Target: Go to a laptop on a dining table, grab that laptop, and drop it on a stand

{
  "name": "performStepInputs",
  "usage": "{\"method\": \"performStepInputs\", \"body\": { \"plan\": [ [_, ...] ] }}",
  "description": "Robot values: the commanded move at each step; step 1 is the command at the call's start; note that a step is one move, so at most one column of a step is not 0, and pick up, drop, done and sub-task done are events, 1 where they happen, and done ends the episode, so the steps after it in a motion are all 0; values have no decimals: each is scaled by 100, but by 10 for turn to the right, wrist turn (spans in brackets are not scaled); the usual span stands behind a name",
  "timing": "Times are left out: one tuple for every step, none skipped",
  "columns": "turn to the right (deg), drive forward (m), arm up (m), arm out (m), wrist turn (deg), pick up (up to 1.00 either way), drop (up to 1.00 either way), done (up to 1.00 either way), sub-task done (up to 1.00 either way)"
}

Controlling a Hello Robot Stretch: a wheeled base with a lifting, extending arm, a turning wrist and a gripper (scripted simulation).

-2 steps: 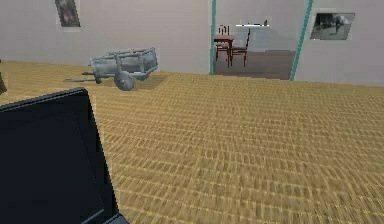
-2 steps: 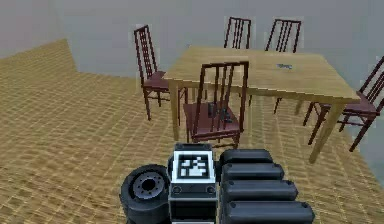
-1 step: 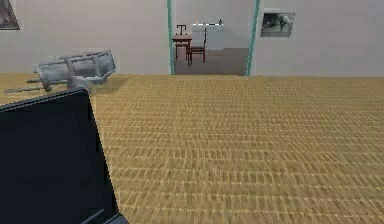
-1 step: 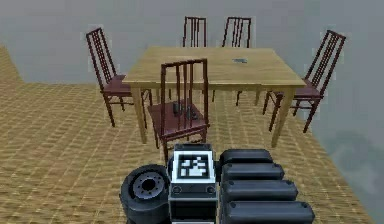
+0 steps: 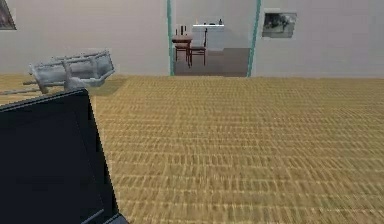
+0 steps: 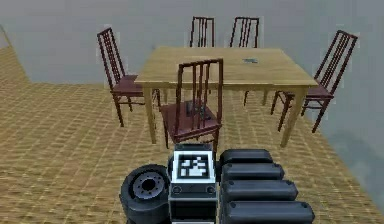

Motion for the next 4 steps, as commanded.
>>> {"method": "performStepInputs", "body": {
  "plan": [
    [-450, 0, 0, 0, 0, 0, 0, 0, 0],
    [-420, 0, 0, 0, 0, 0, 0, 0, 0],
    [0, 100, 0, 0, 0, 0, 0, 0, 0],
    [0, 100, 0, 0, 0, 0, 0, 0, 0]
  ]
}}
